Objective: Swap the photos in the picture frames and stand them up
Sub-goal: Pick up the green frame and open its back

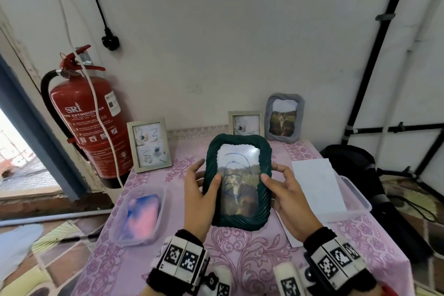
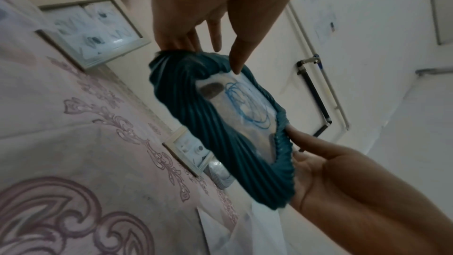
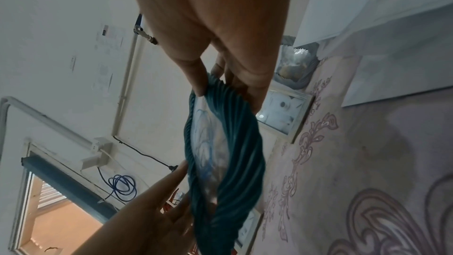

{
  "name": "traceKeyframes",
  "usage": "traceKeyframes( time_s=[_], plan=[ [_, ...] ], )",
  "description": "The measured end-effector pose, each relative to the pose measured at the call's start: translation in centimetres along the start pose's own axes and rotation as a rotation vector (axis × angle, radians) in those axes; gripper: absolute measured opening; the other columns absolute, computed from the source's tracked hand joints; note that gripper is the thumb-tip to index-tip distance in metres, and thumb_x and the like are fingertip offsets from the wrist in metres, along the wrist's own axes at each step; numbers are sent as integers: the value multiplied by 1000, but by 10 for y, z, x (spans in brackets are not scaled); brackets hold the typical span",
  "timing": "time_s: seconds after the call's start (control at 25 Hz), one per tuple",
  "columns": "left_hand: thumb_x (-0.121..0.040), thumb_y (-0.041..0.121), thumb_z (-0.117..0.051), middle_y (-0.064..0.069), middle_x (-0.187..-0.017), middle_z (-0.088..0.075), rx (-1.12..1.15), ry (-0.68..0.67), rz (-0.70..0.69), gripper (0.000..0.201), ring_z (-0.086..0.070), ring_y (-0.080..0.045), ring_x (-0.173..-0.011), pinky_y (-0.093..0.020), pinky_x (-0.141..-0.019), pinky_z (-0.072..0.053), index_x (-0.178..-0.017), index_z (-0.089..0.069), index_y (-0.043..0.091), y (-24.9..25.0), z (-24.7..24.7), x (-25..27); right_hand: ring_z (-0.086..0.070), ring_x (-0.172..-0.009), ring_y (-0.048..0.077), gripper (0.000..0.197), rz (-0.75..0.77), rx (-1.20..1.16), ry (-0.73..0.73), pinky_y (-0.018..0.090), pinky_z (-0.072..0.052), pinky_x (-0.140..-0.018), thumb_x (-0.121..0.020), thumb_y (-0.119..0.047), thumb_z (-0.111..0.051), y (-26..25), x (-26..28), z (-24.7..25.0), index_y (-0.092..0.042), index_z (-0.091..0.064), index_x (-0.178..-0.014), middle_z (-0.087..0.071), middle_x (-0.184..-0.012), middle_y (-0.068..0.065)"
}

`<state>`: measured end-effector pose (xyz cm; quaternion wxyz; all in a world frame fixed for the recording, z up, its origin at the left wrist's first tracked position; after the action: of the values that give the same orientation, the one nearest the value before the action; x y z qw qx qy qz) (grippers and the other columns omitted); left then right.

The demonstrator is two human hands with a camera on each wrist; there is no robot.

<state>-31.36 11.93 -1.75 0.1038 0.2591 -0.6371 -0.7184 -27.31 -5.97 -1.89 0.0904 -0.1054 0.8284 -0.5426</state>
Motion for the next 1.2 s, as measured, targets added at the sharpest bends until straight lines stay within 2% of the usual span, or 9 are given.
traceKeyframes(
  time_s=[0.12, 0.28, 0.44, 0.56, 0.68, 0.8, 0.96, 1.08, 1.2],
  plan=[
    [-84, 17, -66, 7, -118, -43, -257, -4, -208, 42, -43, -6, -114, -22, -101, -33, -121, -50, 28, 12, -5, 10, -65, -81, 23, 21, 14, 33, 27, 31, -55, -68, -89, -16, -58, 1, 0, -1, -20, -51, -108, -70, -99, 18],
    [-90, 19, -59, 12, -121, -55, -270, -238, -294, 37, -49, -6, -116, -31, -101, -41, -125, -52, 28, 20, -27, 29, -68, -83, 20, 20, 19, 21, -6, 29, -54, -67, -91, -15, -55, 2, 1, -6, -20, -51, -109, -71, -102, 16],
    [-92, 23, -56, 17, -125, -54, -215, -279, -305, 37, -46, 3, -119, -20, -102, -39, -128, -51, 30, 21, -39, 41, -67, -89, 24, 17, 35, 27, -93, 38, -53, -79, -95, -18, -48, 0, 2, -11, -21, -53, -111, -70, -106, 14],
    [-91, 22, -58, 15, -123, -57, -92, -279, -230, 38, -53, 3, -115, -17, -97, -44, -126, -49, 33, 21, -41, 42, -66, -85, 24, 28, 22, 16, -140, 35, -54, -74, -99, -29, -35, -5, 4, -11, -23, -61, -109, -69, -104, 13],
    [-88, 18, -61, 14, -119, -62, 52, -290, -189, 39, -58, -1, -112, -13, -90, -47, -125, -50, 23, 21, -40, 44, -66, -88, 25, 42, 8, 21, -142, 37, -54, -75, -100, -36, -28, -6, 6, -9, -19, -66, -108, -68, -109, 14],
    [-91, 9, -56, 4, -117, -66, 147, -242, -186, 33, -61, -7, -110, -17, -87, -50, -123, -52, 14, 17, -35, 41, -66, -93, 25, 37, 35, 72, -129, 42, -52, -84, -101, -27, -30, -3, 5, -8, -17, -63, -113, -68, -112, 12],
    [-94, 13, -50, -4, -100, -73, 201, -150, -122, 27, -69, -15, -91, -24, -74, -55, -120, -54, 15, 10, -26, 36, -64, -106, 19, 31, 56, 201, -102, 28, -48, -82, -97, -10, -40, 1, 3, -10, -24, -60, -116, -68, -116, 3],
    [-95, 17, -48, -5, -87, -74, 232, -106, -93, 24, -69, -13, -76, -21, -63, -54, -117, -56, 17, 3, -19, 33, -55, -112, 17, 43, 66, 322, 56, 26, -44, -88, -90, 0, -49, 13, 2, -6, -29, -53, -122, -56, -125, -1],
    [-96, 22, -46, 2, -87, -73, 293, -41, -31, 22, -67, -11, -78, -22, -65, -55, -114, -57, 22, -11, -12, 31, -47, -111, 19, 50, 41, 452, 212, 29, -43, -94, -89, 0, -52, 27, 3, 6, -24, -43, -132, -45, -125, 5]
  ],
)
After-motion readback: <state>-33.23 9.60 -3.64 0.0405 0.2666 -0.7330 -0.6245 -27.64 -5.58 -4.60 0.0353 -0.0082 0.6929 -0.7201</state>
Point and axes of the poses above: each hand's wrist, its own x-axis away from the middle knuckle, its own z-axis out of the back of the hand, y = z × x, the point moved 2 cm from there along -x, towards the middle knuckle
